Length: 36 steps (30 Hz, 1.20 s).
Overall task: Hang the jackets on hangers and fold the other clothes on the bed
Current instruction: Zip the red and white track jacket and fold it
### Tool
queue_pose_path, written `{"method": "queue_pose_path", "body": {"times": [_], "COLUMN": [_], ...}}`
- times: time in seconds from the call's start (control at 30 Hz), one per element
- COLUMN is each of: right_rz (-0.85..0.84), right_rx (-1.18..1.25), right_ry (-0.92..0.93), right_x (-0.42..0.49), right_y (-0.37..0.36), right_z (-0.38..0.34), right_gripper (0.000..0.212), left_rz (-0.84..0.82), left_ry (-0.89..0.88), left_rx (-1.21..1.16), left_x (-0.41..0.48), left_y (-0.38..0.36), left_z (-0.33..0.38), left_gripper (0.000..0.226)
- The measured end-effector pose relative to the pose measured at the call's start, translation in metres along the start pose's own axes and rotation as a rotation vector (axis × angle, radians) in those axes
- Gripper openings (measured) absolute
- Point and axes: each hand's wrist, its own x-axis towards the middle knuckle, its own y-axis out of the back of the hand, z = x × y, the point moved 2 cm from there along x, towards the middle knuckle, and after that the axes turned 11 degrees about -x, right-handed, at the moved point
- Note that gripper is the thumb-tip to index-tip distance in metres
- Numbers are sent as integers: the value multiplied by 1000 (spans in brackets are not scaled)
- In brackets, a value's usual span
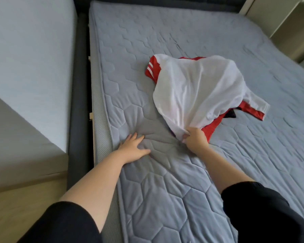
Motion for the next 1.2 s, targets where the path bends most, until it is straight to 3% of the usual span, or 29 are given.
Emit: {"method": "queue_pose_path", "body": {"times": [0.13,0.2,0.37,0.53,0.67,0.77,0.87,0.97,1.07,1.2], "right_rz": [-348,-491,-693,-593,-478,-474,-508,-375,-195,-391], "right_rx": [-123,-70,-93,-120,76,364,681,760,460,12], "right_ry": [284,350,463,492,468,436,411,356,423,661], "right_x": [-71,-102,-149,-172,-188,-200,-211,-212,-204,-205], "right_y": [-14,-14,17,56,94,113,127,138,151,133], "right_z": [-36,-44,-48,-42,-36,-34,-43,-53,-52,-52], "right_gripper": [26,33,35,25,23,28,25,25,33,74], "left_rz": [30,48,30,16,1,-86,5,139,141,17], "left_ry": [141,190,209,122,-74,-180,-182,-229,-200,-220], "left_rx": [-1022,-1235,-1201,-905,-755,-356,-40,-123,-478,-737], "left_x": [-22,-37,-81,-122,-155,-180,-198,-211,-229,-244], "left_y": [11,10,-14,-26,-24,-14,-4,8,27,44], "left_z": [20,25,60,104,115,116,125,129,123,126], "left_gripper": [56,60,80,54,51,40,9,24,14,15]}}
